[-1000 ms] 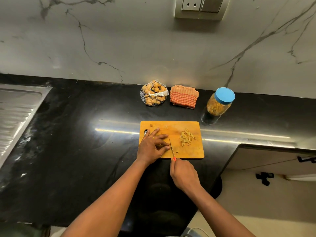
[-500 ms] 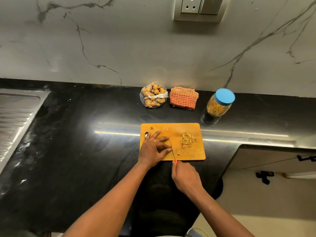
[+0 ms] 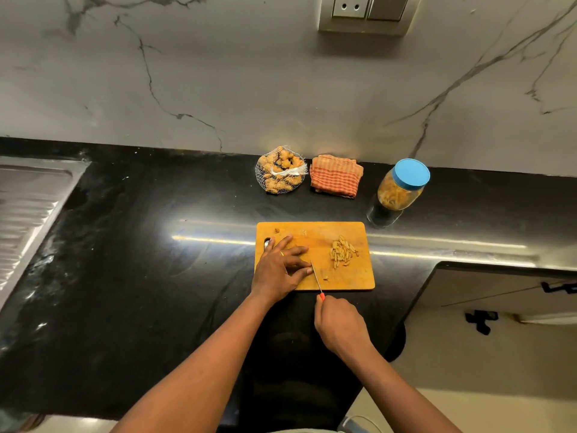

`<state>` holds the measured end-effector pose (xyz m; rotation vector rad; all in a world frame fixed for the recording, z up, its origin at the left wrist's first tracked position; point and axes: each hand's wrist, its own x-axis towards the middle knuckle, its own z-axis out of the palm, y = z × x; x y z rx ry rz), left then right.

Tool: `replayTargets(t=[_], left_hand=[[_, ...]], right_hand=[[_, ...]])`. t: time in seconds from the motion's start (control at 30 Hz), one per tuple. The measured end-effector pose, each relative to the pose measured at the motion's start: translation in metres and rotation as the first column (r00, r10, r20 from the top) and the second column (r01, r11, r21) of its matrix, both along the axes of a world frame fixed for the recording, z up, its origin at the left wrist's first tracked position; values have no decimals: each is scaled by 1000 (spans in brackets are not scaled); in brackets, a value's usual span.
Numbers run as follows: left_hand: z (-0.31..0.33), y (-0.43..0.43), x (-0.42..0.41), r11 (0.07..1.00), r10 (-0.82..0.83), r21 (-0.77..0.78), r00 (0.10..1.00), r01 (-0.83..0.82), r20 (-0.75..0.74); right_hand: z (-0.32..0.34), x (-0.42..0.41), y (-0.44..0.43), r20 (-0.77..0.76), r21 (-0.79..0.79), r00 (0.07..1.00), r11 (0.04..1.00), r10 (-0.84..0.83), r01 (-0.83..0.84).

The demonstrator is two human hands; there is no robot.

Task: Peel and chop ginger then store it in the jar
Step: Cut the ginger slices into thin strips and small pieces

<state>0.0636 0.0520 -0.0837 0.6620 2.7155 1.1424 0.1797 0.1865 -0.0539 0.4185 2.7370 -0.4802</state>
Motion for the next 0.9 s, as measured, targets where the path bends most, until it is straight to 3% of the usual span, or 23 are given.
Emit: replayTargets(t=[0.53,0.9], left_hand=[[1,-2,0,1000,4,24,1000,-4,28],[1,-1,2,1000,5,30,1000,-5,0]], right_hand=[[3,10,13,-64,-98,998,995,-18,11],[0,0,5,-61,-80,998,996,28,-33]])
